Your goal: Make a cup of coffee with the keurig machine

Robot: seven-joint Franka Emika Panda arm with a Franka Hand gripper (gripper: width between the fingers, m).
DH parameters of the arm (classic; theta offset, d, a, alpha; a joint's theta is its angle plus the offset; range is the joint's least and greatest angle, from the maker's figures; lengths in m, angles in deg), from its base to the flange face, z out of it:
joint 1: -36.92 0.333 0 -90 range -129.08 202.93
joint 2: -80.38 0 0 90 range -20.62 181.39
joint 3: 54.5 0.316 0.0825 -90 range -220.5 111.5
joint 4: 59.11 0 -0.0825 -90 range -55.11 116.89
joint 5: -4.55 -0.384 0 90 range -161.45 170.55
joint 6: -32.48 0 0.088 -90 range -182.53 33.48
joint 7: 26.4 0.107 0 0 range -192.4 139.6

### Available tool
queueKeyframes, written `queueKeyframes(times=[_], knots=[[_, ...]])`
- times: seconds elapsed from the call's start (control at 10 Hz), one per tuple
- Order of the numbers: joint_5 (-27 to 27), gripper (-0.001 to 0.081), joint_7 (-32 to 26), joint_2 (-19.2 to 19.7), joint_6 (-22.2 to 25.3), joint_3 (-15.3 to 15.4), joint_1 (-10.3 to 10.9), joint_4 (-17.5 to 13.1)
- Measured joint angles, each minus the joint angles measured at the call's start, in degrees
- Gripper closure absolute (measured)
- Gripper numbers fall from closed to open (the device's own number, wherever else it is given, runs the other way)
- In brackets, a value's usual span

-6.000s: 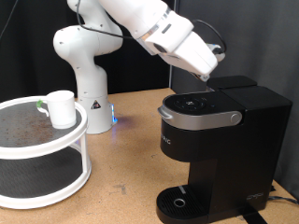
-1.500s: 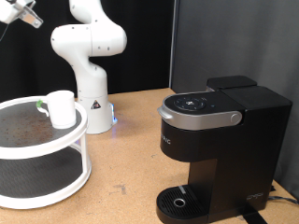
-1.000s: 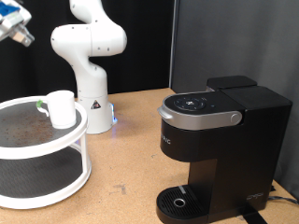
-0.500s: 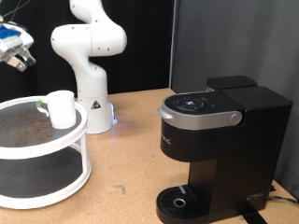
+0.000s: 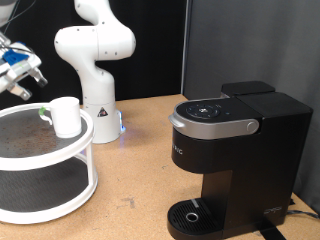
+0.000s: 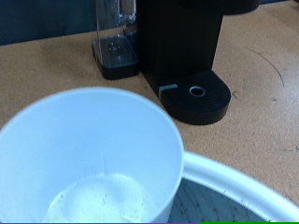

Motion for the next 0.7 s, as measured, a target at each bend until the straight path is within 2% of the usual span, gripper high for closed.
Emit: queueKeyframes(times=[0.4, 0.7], knots=[[-0.07, 0.0000, -4.51, 3.50, -2.48, -2.32, 1.03, 2.87], [-0.10, -0.0001, -7.74, 3.78, -2.54, -3.83, 1.15, 4.77]])
